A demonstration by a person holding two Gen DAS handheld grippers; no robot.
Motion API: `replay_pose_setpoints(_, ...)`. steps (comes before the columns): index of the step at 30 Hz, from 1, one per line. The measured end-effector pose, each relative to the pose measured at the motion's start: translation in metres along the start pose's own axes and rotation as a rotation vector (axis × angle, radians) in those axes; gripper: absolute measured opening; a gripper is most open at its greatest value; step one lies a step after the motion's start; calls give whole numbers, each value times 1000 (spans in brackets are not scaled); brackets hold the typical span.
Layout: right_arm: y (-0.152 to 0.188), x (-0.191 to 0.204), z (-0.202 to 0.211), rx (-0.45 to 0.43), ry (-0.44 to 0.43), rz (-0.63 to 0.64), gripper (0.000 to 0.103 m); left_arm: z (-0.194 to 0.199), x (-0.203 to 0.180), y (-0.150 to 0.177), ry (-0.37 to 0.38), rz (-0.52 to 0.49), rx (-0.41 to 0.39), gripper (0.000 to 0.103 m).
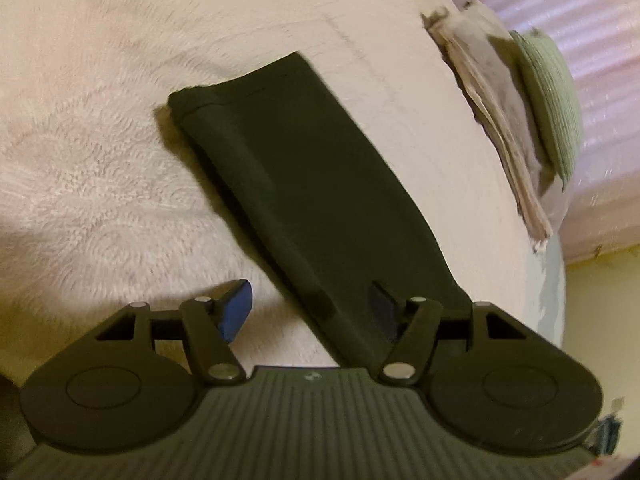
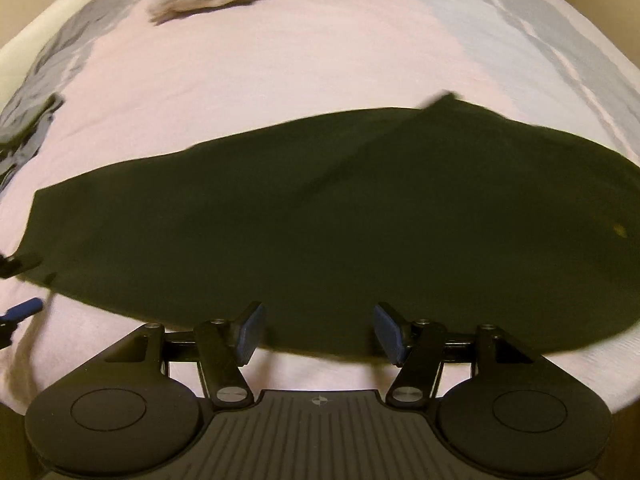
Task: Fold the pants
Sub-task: 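Grasp the trouser leg end with the left gripper and lift it, then fold the held leg end over toward the waistband with the left gripper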
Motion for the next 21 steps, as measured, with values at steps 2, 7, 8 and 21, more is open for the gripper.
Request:
replay_pose_setpoints(2,2,17,-7,5,-18,0,57,-7,10,-6,27,27,-5,60)
replay_pose_setpoints(7,1,34,-18,-3,-11,8,58,-25,21,-22,72,46,-32,58)
replay_pose_setpoints(8,0,35,-18,-8,-8,12,58,-28,21,-25,69,40,-31,51)
replay_pose_setpoints(21,-1,92,-58,-54,57,152,58,-35,19,-30,33,-85,0,26)
Point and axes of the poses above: each gripper's, at about its wrist camera, not at the fingertips, and z roughly against the way its jaws point, x to its left, y to its underside, the point moved 1 cm from there along -z, roughly the way its jaws point, and after that the axes turned 5 degrees about y, right-handed, at the moved point
